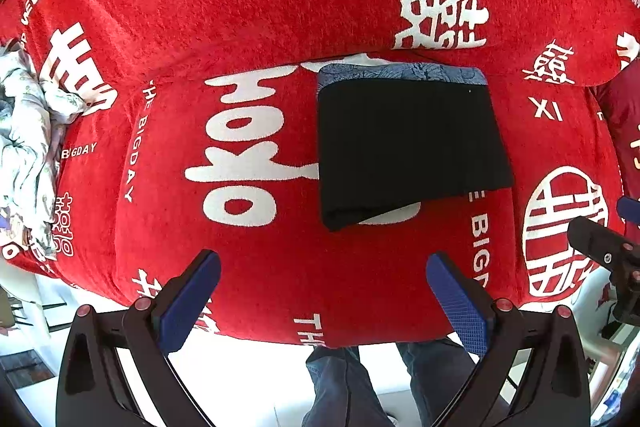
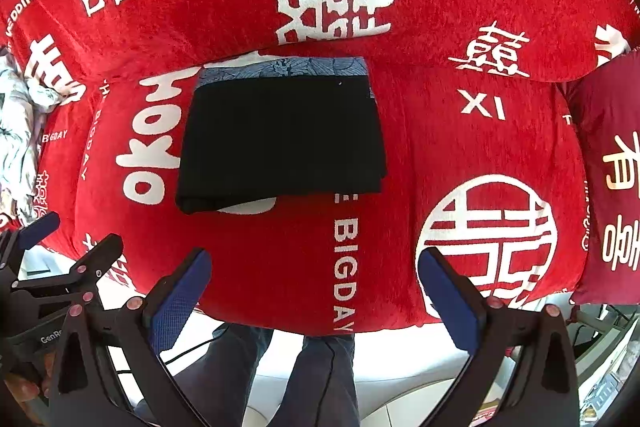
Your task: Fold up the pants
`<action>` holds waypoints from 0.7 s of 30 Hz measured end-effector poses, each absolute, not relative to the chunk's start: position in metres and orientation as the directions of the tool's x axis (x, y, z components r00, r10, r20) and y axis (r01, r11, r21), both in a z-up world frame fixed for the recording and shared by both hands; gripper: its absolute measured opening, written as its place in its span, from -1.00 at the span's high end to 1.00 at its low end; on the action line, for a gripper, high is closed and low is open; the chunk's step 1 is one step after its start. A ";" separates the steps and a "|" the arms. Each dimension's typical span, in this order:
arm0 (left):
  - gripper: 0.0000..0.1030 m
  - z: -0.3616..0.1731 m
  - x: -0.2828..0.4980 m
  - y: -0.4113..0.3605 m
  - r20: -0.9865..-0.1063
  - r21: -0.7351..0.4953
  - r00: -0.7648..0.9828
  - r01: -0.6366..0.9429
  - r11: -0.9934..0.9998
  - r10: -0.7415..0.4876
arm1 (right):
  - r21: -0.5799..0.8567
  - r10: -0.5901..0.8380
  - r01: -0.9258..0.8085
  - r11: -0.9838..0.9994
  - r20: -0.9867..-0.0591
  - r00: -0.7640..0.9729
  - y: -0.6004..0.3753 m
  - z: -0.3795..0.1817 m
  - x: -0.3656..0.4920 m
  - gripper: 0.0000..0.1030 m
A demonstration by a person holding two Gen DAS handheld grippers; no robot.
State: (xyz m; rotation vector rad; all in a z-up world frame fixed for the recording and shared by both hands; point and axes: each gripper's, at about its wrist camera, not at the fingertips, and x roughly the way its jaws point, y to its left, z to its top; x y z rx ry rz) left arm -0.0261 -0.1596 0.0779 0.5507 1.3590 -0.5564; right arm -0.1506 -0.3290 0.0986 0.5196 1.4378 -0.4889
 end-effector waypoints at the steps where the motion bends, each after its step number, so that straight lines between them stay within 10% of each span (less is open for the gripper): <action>1: -1.00 0.078 -0.026 -0.160 -0.991 0.044 0.126 0.658 0.752 -0.052 | 0.041 -0.005 0.604 0.796 -0.997 0.074 -0.329 0.098 -0.150 -0.99; 21: -1.00 0.082 -0.026 -0.164 -0.988 0.041 0.140 0.653 0.756 -0.067 | 0.042 -0.005 0.591 0.806 -0.997 0.077 -0.328 0.099 -0.147 -0.99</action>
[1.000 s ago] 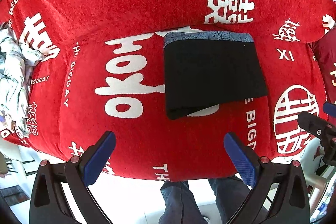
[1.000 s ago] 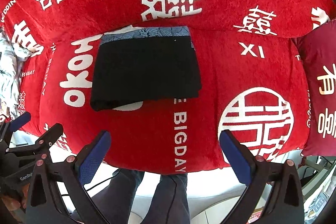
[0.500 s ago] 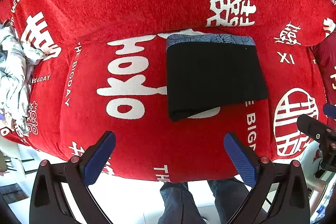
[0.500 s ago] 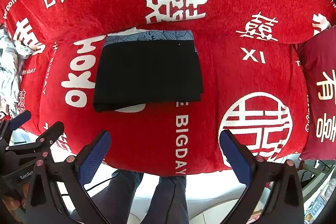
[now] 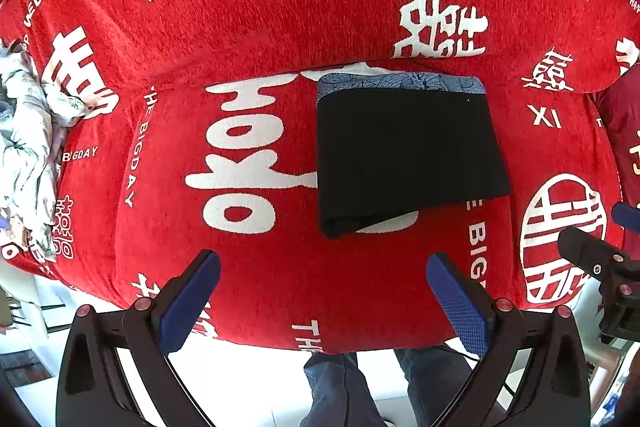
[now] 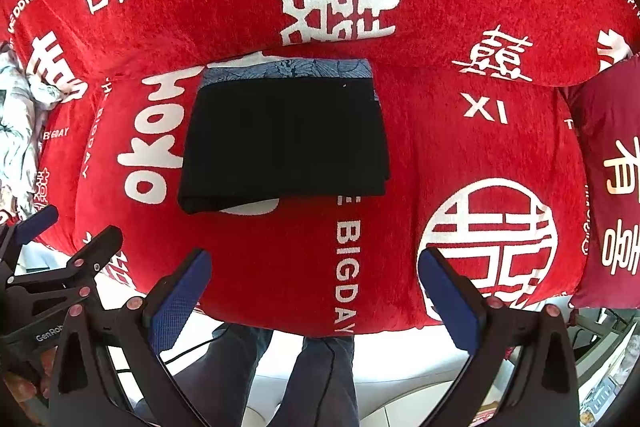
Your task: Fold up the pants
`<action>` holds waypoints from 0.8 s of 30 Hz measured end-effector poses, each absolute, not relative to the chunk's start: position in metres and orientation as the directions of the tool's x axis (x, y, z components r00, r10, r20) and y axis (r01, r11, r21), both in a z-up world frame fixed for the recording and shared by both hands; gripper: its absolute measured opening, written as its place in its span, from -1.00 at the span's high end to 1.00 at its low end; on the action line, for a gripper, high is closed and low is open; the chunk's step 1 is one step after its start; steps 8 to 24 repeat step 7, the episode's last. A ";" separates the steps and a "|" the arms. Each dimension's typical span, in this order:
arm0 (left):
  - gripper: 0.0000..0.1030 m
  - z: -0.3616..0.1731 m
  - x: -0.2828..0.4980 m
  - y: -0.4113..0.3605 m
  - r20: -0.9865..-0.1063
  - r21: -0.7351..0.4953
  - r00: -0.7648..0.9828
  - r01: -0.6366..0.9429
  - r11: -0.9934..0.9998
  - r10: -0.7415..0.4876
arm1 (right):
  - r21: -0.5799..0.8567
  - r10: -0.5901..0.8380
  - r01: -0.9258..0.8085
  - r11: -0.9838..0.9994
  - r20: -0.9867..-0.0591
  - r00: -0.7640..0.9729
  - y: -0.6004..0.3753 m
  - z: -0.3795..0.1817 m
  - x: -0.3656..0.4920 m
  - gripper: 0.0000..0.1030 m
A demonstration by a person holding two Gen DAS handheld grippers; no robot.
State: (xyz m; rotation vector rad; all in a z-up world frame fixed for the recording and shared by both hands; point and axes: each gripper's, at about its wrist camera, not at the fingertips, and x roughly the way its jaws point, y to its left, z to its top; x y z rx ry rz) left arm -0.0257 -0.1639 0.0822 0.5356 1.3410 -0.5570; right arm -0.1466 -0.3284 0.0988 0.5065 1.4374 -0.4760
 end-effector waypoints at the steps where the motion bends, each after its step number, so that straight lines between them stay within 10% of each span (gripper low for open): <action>1: -1.00 0.082 -0.026 -0.164 -0.988 0.035 0.137 0.653 0.757 -0.073 | 0.042 -0.005 0.591 0.806 -0.997 0.078 -0.329 0.099 -0.146 -0.99; 24: -1.00 0.090 -0.030 -0.170 -0.979 0.024 0.166 0.676 0.736 -0.120 | 0.042 -0.008 0.594 0.803 -0.997 0.080 -0.330 0.099 -0.146 -0.99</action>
